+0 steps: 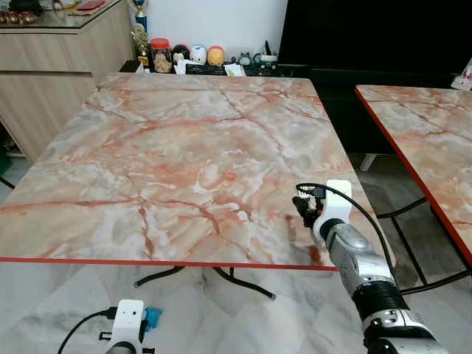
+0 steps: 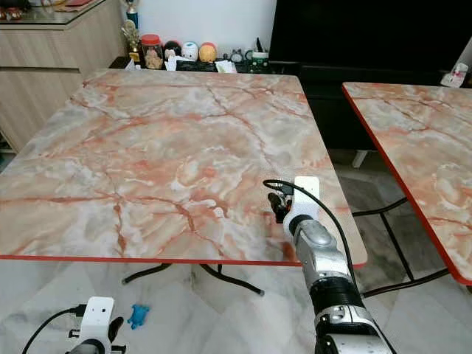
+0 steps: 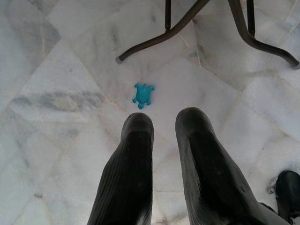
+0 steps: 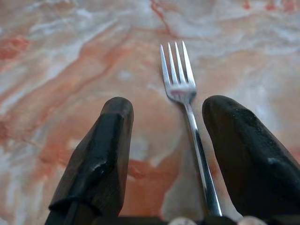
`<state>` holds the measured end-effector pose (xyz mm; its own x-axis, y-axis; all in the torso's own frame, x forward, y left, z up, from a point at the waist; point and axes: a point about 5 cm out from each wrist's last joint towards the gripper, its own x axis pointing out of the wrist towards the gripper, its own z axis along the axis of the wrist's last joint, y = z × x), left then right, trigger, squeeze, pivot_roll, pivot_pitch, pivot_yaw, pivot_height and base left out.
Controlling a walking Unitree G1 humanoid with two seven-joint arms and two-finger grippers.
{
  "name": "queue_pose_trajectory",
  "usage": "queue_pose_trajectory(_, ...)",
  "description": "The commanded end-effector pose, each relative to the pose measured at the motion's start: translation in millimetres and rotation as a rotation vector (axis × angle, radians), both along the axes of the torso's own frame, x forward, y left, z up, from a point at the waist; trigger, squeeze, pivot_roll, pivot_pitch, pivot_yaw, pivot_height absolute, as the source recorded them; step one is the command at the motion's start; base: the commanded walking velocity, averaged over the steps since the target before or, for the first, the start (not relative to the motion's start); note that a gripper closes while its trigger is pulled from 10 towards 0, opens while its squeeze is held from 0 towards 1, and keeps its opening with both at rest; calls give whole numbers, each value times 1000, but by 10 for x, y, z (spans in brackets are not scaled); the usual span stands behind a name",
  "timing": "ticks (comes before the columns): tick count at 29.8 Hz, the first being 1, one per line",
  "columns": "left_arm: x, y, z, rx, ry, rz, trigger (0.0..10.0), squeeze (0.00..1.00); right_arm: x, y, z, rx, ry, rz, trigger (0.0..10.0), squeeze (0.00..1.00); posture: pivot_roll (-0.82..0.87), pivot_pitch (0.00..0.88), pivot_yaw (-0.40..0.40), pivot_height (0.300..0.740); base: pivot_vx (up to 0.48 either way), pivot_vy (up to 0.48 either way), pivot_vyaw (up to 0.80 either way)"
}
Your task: Setting the table
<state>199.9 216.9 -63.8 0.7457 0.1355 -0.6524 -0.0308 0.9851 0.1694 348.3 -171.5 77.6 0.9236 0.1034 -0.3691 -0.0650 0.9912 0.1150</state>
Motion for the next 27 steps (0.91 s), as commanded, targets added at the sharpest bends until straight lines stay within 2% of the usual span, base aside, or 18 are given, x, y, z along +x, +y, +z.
queue_pose_trajectory(1, -46, -17, -38, -9, 31, 7, 10000, 0, 51, -37, 59, -5, -15, -13, 10000, 0, 117, 0, -32, 740, 0, 0, 0)
queue_pose_trajectory(21, -51, -29, -44, -6, 32, 7, 10000, 0, 98, -112, 20, -4, 3, -31, 10000, 0, 124, 0, -34, 740, 0, 0, 0)
queue_pose_trajectory(27, -61, -30, -49, -6, 33, 9, 10000, 0, 70, -130, -58, -1, 32, -36, 10000, 0, 128, 0, -36, 740, 0, 0, 0)
